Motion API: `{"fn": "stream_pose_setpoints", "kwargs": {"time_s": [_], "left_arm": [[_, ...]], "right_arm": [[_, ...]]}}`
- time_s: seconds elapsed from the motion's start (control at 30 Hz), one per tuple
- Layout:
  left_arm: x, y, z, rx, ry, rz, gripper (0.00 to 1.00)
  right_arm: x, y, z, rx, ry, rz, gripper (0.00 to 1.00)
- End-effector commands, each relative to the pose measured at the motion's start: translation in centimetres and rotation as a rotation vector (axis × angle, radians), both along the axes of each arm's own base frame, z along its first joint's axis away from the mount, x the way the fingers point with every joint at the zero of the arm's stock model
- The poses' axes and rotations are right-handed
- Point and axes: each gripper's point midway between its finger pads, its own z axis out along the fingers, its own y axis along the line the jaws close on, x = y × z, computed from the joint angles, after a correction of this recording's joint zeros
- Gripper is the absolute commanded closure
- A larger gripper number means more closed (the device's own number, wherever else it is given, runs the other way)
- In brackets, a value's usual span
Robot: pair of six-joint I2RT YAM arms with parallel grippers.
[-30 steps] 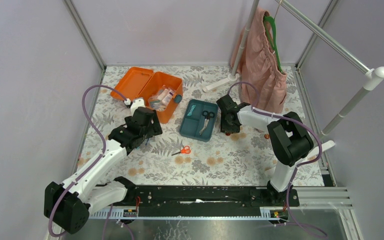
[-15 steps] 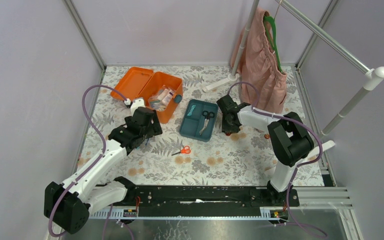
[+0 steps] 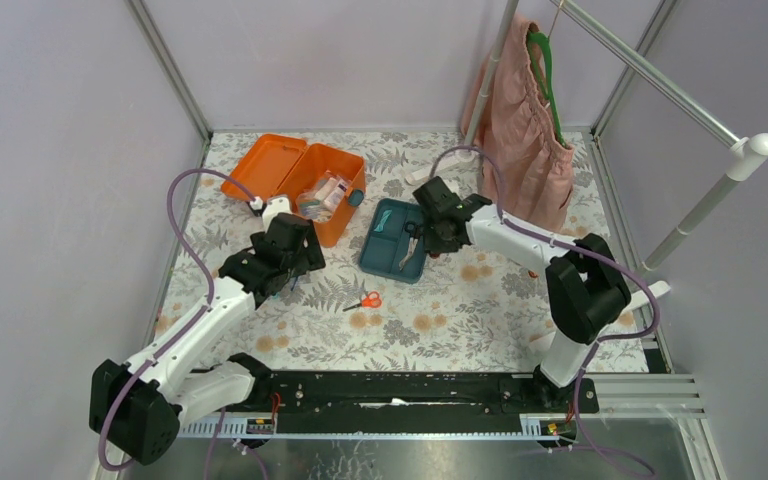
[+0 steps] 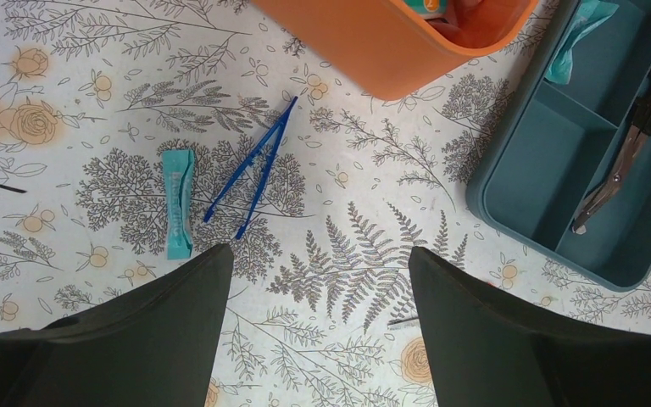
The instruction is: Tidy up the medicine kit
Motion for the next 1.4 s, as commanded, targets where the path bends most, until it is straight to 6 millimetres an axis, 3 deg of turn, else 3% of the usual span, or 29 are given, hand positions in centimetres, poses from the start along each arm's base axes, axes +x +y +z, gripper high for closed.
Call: {"fn": "stream_pose_setpoints", "kwargs": {"time_s": [0.0, 0.2, 0.33, 0.7, 0.97, 1.13, 1.37], "left_arm": [[0.4, 0.7, 1.1, 0.002, -0.037, 0.044, 0.16], [-0.1, 1.2, 1.6, -0.030, -0.065, 0.092, 0.14], [-0.5, 1.3, 1.4, -0.043, -0.063, 0.099, 0.13], [-1.0, 1.3, 0.8, -0.049, -0.043, 0.097, 0.13], [-1.0, 1.5, 0.5, -0.044, -0.038, 0.108, 0.13], [-0.9, 1.5, 0.1, -0.035, -0.027, 0.111, 0.12], [-0.4, 1.8, -0.2, -0.008, -0.022, 0.130, 0.10]], "right_arm": [[0.8, 5.1, 3.1, 0.075, -0.049, 0.098, 0.70], [1.3, 11.2, 3.7, 0.123, -0.048, 0.209, 0.71], [2.0, 13.1, 2.6, 0.118, -0.033, 0.238, 0.71], [3.7, 13.5, -1.7, 0.027, -0.012, 0.260, 0.71], [4.0, 13.4, -2.8, 0.000, -0.007, 0.261, 0.65], [4.0, 13.6, -1.9, 0.016, -0.017, 0.275, 0.59], [4.5, 13.6, 1.9, 0.043, -0.090, 0.290, 0.51]]}}
